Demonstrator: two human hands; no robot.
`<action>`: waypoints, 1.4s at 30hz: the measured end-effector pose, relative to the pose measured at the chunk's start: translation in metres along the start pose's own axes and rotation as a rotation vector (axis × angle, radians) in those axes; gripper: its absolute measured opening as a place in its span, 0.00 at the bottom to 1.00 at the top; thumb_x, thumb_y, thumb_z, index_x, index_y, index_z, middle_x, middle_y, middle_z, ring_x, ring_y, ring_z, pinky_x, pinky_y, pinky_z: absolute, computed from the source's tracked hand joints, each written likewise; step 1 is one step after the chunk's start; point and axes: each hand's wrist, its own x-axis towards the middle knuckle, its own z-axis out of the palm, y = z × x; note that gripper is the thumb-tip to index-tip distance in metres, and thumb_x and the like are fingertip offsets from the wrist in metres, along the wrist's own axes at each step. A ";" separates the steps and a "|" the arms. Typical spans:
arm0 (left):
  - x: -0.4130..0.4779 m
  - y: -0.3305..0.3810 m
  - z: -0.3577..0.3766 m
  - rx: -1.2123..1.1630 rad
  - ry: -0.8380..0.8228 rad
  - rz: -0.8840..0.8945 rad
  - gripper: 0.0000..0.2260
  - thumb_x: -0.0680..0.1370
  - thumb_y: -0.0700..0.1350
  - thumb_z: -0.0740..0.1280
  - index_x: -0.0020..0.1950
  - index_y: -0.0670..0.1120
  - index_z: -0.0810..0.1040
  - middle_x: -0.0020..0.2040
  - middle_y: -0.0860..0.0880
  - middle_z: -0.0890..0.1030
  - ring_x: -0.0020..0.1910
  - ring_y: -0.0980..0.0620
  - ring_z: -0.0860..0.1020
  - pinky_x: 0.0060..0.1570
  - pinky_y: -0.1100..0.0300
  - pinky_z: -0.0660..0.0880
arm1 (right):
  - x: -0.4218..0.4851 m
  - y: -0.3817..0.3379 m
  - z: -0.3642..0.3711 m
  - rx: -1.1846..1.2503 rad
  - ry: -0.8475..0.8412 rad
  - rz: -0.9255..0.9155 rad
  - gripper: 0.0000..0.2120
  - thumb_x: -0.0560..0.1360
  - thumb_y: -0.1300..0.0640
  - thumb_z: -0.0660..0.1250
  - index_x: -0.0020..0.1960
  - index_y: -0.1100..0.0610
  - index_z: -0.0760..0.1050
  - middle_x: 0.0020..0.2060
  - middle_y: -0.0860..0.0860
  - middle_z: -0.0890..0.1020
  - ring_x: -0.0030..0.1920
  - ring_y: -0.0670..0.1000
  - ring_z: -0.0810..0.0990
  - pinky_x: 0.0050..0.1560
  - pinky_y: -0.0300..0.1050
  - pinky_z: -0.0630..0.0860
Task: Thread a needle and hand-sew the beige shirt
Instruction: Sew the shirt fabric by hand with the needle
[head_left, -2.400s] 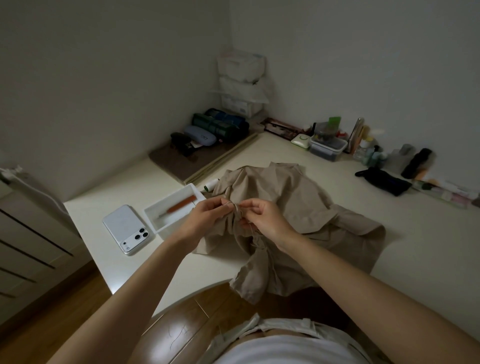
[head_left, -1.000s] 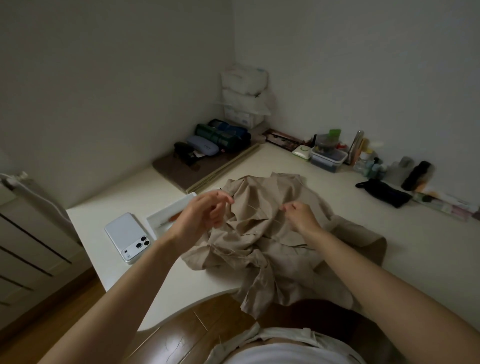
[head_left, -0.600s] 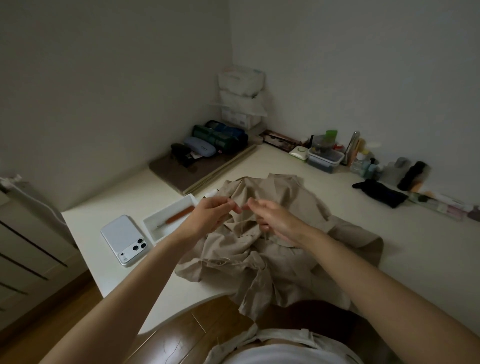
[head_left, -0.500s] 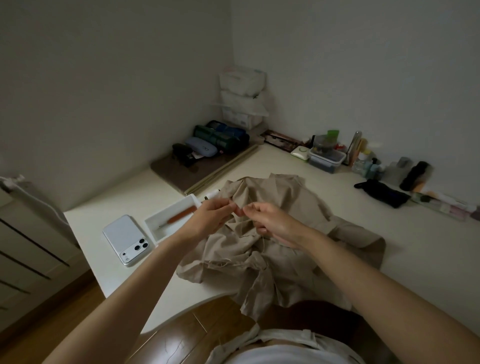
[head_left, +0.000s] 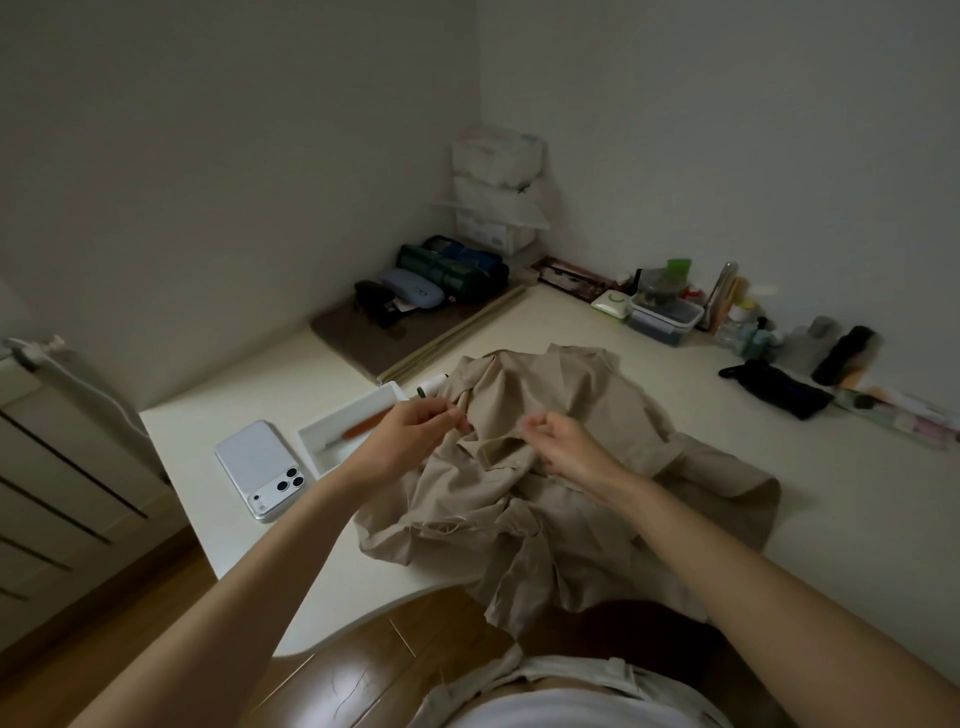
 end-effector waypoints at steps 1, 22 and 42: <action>0.000 0.001 0.002 0.028 -0.018 0.000 0.13 0.82 0.44 0.59 0.43 0.46 0.80 0.26 0.53 0.65 0.25 0.56 0.60 0.25 0.65 0.57 | -0.002 -0.005 0.005 -0.024 -0.042 -0.033 0.15 0.79 0.49 0.62 0.62 0.55 0.71 0.51 0.52 0.77 0.50 0.47 0.76 0.47 0.37 0.73; -0.007 0.014 0.002 -0.337 -0.064 0.095 0.10 0.81 0.40 0.59 0.41 0.42 0.75 0.28 0.51 0.62 0.27 0.55 0.58 0.26 0.67 0.59 | 0.017 0.047 -0.021 0.230 0.278 0.390 0.11 0.76 0.66 0.62 0.36 0.58 0.69 0.26 0.52 0.62 0.25 0.47 0.58 0.16 0.34 0.55; -0.001 0.005 0.010 -0.050 -0.100 0.025 0.10 0.81 0.43 0.62 0.47 0.37 0.77 0.27 0.55 0.69 0.27 0.56 0.62 0.28 0.64 0.60 | -0.017 -0.026 0.013 0.243 -0.169 -0.079 0.09 0.78 0.55 0.64 0.46 0.60 0.76 0.22 0.45 0.67 0.21 0.41 0.60 0.23 0.33 0.58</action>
